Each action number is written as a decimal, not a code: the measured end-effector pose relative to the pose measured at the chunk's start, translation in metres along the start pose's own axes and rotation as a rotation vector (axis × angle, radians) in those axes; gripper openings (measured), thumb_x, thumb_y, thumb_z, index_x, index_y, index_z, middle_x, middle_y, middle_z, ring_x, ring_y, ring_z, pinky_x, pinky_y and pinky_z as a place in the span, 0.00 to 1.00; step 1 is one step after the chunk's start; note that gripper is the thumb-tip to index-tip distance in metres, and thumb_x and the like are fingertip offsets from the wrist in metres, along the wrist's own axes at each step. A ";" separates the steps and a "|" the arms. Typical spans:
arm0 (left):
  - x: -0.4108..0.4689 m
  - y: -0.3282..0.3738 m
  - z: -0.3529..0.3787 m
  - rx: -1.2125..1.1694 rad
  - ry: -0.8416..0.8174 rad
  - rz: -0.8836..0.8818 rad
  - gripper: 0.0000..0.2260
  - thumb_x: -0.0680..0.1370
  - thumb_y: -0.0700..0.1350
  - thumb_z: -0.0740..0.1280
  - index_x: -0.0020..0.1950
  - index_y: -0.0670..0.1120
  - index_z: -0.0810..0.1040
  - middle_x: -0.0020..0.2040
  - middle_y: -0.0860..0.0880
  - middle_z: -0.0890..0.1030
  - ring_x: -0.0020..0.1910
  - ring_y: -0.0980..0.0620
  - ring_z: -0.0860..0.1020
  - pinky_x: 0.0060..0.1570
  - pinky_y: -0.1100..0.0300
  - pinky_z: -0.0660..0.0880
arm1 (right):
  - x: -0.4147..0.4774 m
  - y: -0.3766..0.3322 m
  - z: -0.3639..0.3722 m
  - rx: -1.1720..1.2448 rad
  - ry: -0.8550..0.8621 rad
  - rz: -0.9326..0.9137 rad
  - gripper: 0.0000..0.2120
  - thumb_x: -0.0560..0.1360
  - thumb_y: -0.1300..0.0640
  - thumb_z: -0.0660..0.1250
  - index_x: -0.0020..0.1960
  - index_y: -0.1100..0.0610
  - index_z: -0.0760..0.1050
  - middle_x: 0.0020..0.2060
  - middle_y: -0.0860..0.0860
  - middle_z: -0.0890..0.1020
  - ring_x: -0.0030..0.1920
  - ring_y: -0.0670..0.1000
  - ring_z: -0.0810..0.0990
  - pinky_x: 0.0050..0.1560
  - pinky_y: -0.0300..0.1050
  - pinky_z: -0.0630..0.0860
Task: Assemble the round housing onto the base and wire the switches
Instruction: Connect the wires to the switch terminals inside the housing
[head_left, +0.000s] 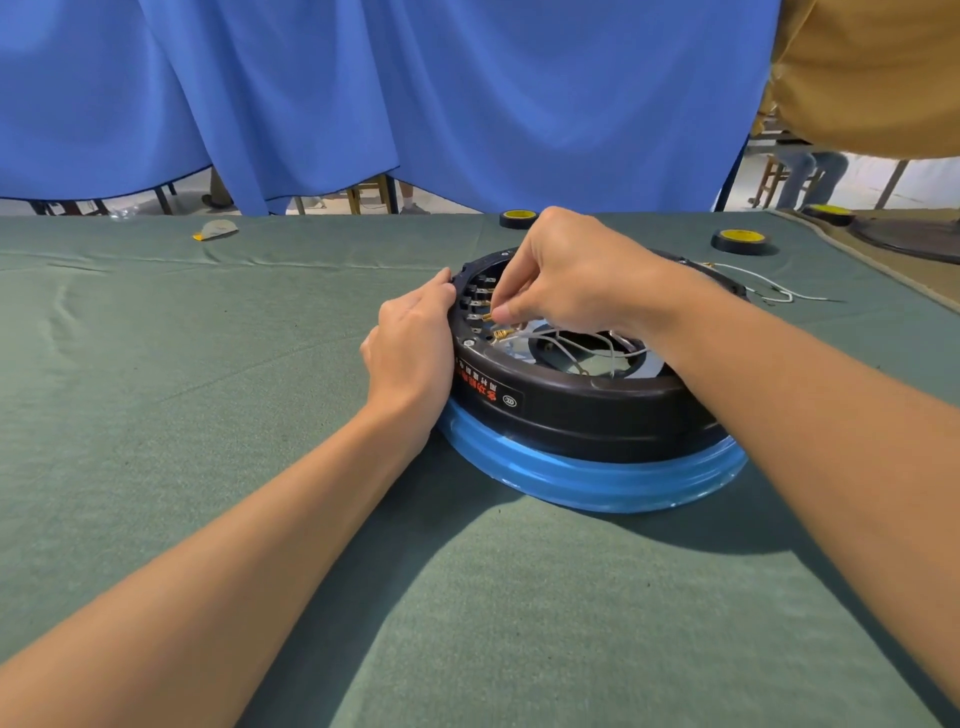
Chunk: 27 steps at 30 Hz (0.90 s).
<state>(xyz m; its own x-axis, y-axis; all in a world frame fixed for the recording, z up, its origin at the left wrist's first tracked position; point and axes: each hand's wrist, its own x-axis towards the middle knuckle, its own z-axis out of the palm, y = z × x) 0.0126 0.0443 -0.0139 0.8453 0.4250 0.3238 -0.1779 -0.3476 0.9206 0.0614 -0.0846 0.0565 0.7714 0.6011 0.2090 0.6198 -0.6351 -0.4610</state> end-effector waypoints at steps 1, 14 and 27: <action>0.000 0.000 0.000 -0.008 0.015 0.000 0.10 0.74 0.53 0.54 0.52 0.59 0.71 0.59 0.47 0.78 0.67 0.36 0.73 0.67 0.36 0.67 | 0.000 0.001 0.000 0.008 0.000 0.001 0.03 0.72 0.57 0.75 0.45 0.53 0.85 0.32 0.41 0.80 0.37 0.41 0.78 0.33 0.31 0.67; -0.002 0.003 0.001 -0.009 0.050 -0.048 0.12 0.74 0.56 0.56 0.54 0.56 0.73 0.64 0.39 0.79 0.66 0.37 0.74 0.67 0.37 0.68 | -0.002 0.000 0.002 -0.007 0.024 0.003 0.03 0.73 0.58 0.73 0.46 0.54 0.85 0.35 0.45 0.82 0.40 0.41 0.78 0.33 0.30 0.68; -0.005 0.007 0.001 -0.004 0.048 -0.021 0.12 0.74 0.55 0.54 0.55 0.58 0.72 0.63 0.41 0.79 0.65 0.37 0.75 0.66 0.37 0.69 | -0.004 -0.003 0.004 -0.014 0.051 0.006 0.05 0.74 0.58 0.72 0.48 0.55 0.85 0.36 0.48 0.80 0.44 0.46 0.80 0.37 0.33 0.72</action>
<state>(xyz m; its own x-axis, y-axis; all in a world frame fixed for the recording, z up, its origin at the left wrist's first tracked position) 0.0080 0.0388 -0.0088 0.8237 0.4718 0.3147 -0.1628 -0.3348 0.9281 0.0557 -0.0829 0.0537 0.7812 0.5719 0.2504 0.6168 -0.6453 -0.4507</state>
